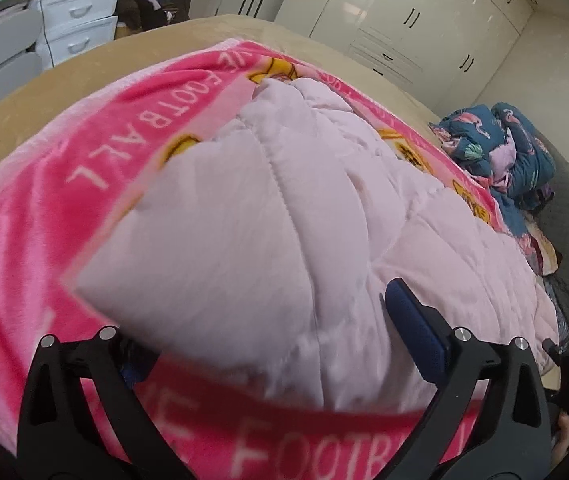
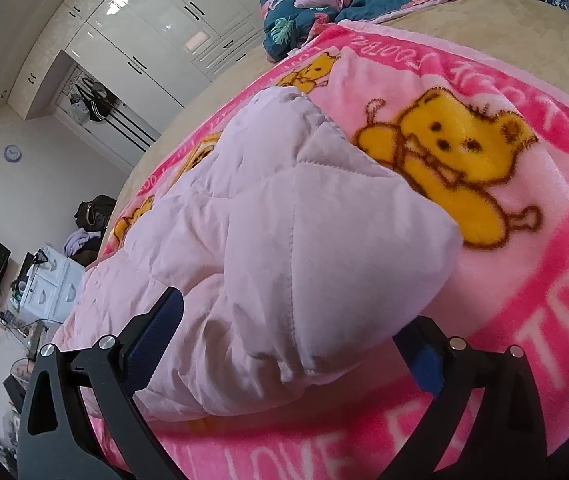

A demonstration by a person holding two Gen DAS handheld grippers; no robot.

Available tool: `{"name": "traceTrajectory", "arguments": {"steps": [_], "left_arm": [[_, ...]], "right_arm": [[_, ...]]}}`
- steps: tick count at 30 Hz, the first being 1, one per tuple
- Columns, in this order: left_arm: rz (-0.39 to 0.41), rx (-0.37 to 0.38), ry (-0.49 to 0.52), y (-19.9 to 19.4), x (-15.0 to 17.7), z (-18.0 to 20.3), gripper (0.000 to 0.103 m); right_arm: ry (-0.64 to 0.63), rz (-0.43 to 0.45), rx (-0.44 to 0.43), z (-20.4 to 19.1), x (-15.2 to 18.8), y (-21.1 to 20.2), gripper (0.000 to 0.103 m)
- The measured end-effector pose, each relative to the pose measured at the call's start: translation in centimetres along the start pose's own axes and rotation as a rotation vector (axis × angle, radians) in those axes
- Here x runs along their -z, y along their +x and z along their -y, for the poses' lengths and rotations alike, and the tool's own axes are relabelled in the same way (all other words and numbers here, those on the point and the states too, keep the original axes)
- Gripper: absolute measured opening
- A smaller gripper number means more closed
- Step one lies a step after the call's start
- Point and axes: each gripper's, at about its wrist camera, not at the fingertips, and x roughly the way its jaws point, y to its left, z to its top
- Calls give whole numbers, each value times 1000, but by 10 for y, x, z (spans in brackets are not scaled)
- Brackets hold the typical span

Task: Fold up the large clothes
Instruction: 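Open both tools and pull them back from the folded jacket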

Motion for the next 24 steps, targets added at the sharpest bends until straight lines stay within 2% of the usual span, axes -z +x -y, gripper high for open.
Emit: {"name": "traceTrajectory", "arguments": {"steps": [10, 15, 24], "left_arm": [[22, -20, 0, -30, 3, -4, 94], [78, -21, 18, -56, 4, 0, 94], [176, 12, 117, -99, 12, 33, 94]], "right_arm": [[-32, 71, 51, 5, 3, -29, 99], [-74, 132, 66, 2, 1, -53, 99], [-268, 237, 68, -35, 16, -103, 99]]}}
